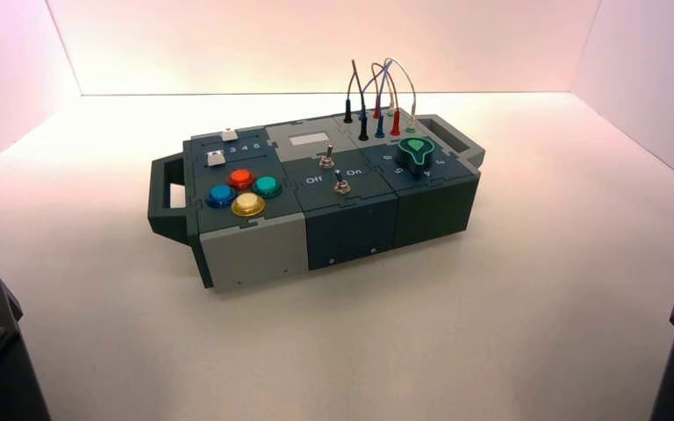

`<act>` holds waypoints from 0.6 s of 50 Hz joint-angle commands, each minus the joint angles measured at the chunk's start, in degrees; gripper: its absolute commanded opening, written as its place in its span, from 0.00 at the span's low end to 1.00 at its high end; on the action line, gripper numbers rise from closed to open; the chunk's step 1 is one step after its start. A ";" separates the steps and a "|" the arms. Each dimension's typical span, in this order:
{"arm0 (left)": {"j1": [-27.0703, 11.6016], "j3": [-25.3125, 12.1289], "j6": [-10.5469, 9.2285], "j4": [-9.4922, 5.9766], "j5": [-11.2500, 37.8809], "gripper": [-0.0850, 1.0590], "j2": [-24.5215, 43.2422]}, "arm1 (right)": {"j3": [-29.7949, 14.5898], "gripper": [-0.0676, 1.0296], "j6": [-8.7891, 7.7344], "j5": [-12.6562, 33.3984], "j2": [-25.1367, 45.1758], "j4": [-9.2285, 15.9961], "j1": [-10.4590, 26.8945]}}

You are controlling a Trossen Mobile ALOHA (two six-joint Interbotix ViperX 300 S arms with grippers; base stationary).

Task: Close left gripper.

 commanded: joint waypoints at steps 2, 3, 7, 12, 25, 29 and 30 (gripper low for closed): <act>0.00 -1.85 0.26 0.09 -0.26 0.97 0.18 | -2.11 0.97 -0.09 -0.70 0.53 -0.09 0.35; 0.00 -1.85 0.26 0.00 -0.35 0.97 0.18 | -2.11 0.97 -0.09 -0.62 0.62 -0.18 0.35; 0.00 -1.85 0.26 0.09 -0.26 0.97 0.18 | -2.11 0.97 -0.18 -0.70 0.70 -0.09 0.35; 0.00 -1.85 0.26 0.09 -0.26 0.97 0.18 | -2.11 0.97 -0.09 -0.70 0.79 -0.09 0.44; 0.00 -1.85 0.62 0.09 -0.44 0.97 0.79 | -2.02 0.97 -0.18 -0.97 1.05 -0.09 1.05; 0.00 -1.85 0.70 0.09 -0.53 0.97 1.14 | -1.93 0.97 -0.09 -0.88 1.58 -0.09 1.14; 0.00 -1.85 0.70 0.09 -0.53 0.97 1.23 | -1.93 0.97 -0.09 -0.97 1.67 -0.09 1.14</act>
